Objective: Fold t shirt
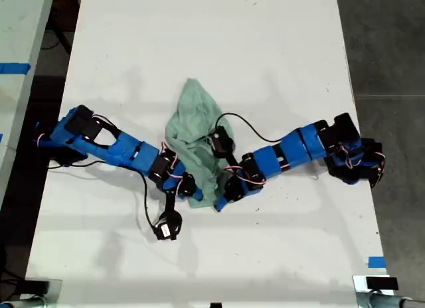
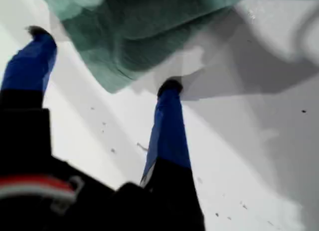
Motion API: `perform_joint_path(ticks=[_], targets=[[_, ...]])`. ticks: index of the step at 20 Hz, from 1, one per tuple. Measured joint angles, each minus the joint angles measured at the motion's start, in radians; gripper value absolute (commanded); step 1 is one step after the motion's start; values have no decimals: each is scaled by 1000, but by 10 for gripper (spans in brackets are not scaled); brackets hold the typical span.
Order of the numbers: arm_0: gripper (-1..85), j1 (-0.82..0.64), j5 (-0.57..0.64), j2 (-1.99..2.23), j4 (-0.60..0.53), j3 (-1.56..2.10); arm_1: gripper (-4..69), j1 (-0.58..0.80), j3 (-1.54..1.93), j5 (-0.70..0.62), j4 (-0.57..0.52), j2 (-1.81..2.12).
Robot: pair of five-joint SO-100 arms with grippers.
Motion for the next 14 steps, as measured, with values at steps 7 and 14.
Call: perform_joint_path(ticks=[7,14], targets=[[-4,-2,-54,-126,-41,-57,73,0,-37,-21,-35,-26],[-4,17,-40,-52,20,-51,12,-12,-54,-25,-106,-32]])
